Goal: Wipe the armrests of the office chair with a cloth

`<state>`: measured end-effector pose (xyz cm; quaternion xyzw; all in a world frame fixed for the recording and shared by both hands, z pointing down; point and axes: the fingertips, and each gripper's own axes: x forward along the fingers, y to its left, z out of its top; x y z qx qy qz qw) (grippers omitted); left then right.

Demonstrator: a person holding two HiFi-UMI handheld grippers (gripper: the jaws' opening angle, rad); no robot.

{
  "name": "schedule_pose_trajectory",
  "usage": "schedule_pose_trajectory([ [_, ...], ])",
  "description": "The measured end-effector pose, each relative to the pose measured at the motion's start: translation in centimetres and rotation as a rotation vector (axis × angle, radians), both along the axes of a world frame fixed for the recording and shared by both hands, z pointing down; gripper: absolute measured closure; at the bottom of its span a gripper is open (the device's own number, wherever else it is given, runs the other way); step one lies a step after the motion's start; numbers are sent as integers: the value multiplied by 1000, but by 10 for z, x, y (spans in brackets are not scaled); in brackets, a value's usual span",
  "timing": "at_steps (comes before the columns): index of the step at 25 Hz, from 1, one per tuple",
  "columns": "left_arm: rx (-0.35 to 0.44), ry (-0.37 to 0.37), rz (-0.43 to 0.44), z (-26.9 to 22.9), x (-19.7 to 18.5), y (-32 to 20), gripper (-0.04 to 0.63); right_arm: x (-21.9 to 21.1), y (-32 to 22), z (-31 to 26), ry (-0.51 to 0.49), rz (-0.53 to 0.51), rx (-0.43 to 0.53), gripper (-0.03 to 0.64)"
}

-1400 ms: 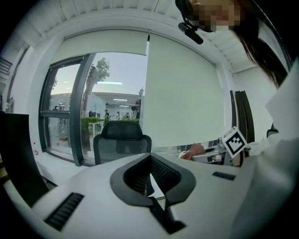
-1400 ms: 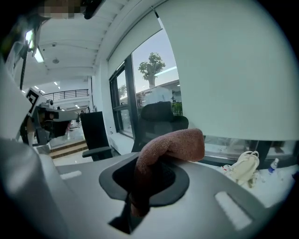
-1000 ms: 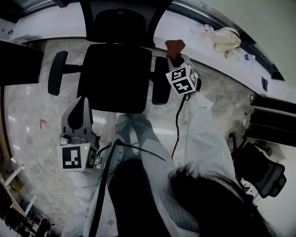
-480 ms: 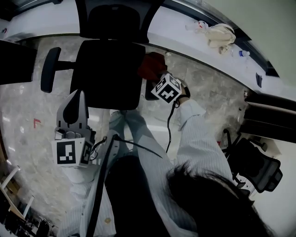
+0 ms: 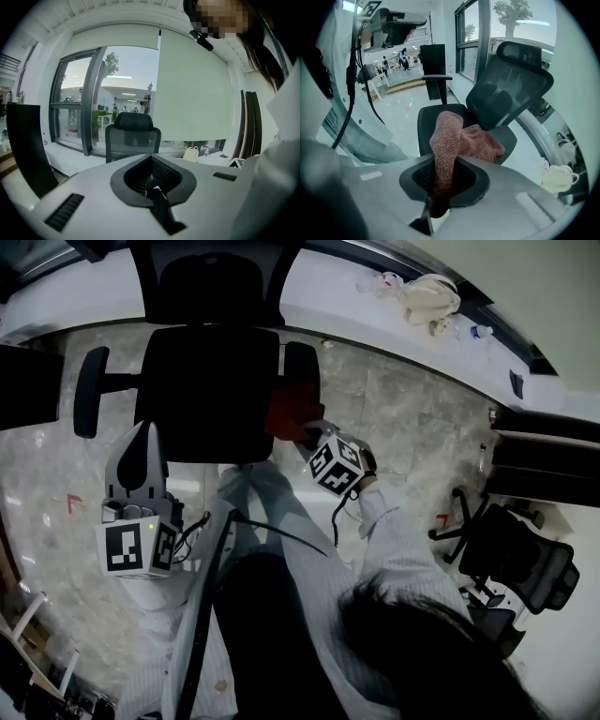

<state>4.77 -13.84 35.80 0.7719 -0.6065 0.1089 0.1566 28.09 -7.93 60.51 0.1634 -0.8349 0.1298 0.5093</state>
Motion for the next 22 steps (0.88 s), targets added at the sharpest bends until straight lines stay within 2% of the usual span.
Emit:
schedule_pose_trajectory([
  [5,-24,-13,-16,9,-5,6,592,20,-64,11,-5,141,51,580],
  [10,-34,-29,-46,17,-23,15,592,42,-151,31,40,314,74,581],
  [14,-48,-40,-89,21,-43,21,592,52,-207,38,112,403,123,581],
  [18,-53,-42,-117,23,-58,27,592,46,-220,42,146,396,109,582],
  [22,-42,-32,-110,21,-59,25,592,28,-174,36,94,283,34,583],
])
